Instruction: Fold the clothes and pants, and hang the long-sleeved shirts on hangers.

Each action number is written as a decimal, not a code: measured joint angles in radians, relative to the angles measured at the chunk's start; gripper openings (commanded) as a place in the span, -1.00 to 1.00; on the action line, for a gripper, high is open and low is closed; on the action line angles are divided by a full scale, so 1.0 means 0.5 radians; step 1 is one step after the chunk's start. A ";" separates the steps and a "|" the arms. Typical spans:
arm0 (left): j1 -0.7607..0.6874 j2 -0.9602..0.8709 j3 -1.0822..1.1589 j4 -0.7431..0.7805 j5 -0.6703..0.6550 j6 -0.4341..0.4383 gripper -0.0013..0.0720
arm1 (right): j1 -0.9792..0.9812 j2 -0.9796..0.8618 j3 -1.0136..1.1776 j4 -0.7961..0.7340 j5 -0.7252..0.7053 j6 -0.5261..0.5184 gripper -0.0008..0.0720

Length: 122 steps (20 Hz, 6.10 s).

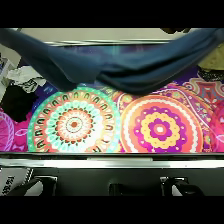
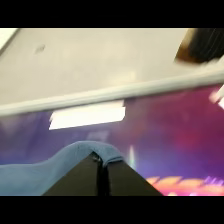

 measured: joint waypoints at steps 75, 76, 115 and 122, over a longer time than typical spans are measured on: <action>-0.433 -0.496 -1.420 0.729 0.274 -0.415 -0.93 | 0.246 -0.842 -1.262 0.951 -0.140 -0.130 -0.89; -0.404 -0.462 -1.334 0.729 0.266 -0.415 -0.93 | 0.200 -0.811 -1.126 0.952 -0.128 -0.113 -0.89; -0.282 -1.058 -0.333 0.756 0.568 -0.127 -0.93 | 0.005 -1.611 0.204 0.251 -0.248 0.466 -0.88; -0.463 -1.425 -0.337 0.741 0.690 -0.129 0.17 | 0.031 -1.985 0.194 0.379 0.008 0.517 -0.28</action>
